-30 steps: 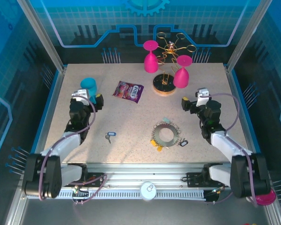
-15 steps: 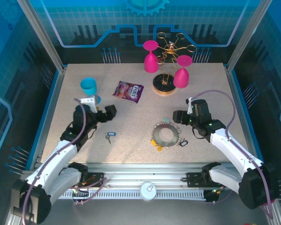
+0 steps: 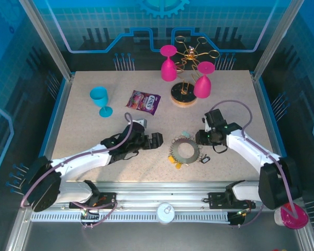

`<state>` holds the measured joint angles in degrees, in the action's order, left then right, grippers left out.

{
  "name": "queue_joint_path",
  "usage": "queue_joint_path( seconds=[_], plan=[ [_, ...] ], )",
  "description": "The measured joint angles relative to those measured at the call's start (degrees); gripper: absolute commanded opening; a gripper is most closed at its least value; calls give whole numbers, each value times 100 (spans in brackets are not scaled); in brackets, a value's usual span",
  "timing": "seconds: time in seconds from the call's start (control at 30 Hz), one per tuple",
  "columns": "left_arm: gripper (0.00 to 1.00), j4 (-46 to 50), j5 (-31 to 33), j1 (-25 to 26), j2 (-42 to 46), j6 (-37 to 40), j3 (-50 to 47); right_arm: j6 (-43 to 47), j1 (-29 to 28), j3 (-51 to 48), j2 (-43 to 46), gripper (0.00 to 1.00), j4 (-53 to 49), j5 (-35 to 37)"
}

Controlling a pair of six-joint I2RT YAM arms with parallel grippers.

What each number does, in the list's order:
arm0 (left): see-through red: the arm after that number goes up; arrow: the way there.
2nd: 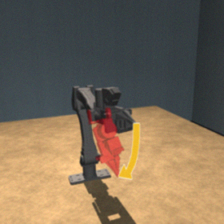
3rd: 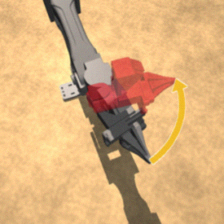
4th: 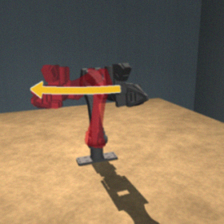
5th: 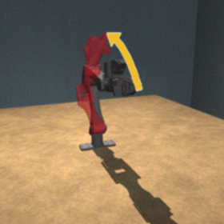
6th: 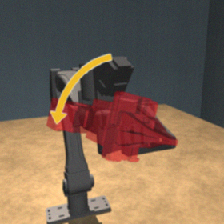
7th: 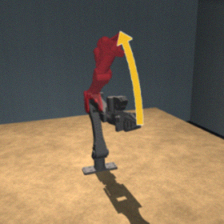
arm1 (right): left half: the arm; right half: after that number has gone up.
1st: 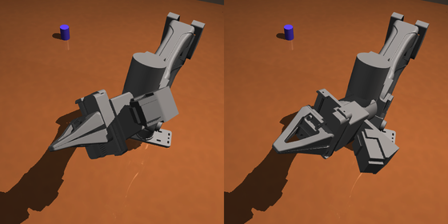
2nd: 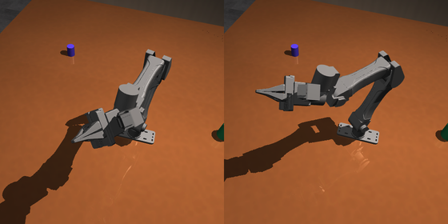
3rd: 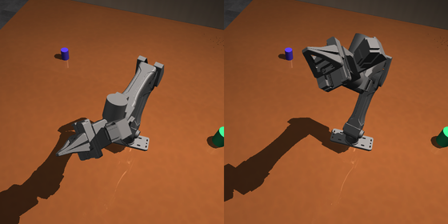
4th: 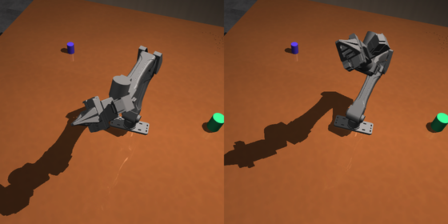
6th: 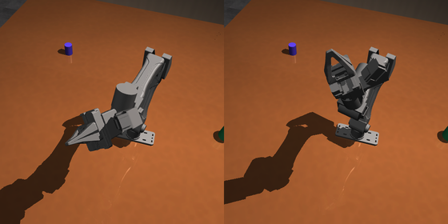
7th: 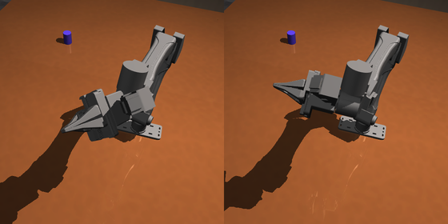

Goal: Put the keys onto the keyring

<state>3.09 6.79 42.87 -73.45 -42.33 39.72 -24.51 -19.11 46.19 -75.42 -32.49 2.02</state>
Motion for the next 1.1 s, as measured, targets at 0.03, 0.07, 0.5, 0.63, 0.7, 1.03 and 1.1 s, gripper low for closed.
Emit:
queue_joint_path(
  seconds=[0.03,0.07,0.5,0.63,0.7,1.03,1.1],
  plan=[
    [99,-46,7,31,-83,-85,31,2,-28,63,-107,38,-7,11],
    [99,-105,9,57,-179,-153,46,0,-63,136,-216,38,-9,22],
    [99,-400,31,129,-691,-584,192,-374,-308,850,-1292,23,37,262],
    [99,-452,31,129,-691,-586,192,-525,-308,870,-1412,22,39,407],
    [99,-479,31,129,-691,-588,192,-603,-308,883,-1475,22,39,450],
    [99,-494,35,136,-691,-673,192,-769,-308,1023,-1808,24,66,439],
    [99,-494,35,136,-691,-691,192,-767,-308,1069,-1840,25,81,409]
  ],
)
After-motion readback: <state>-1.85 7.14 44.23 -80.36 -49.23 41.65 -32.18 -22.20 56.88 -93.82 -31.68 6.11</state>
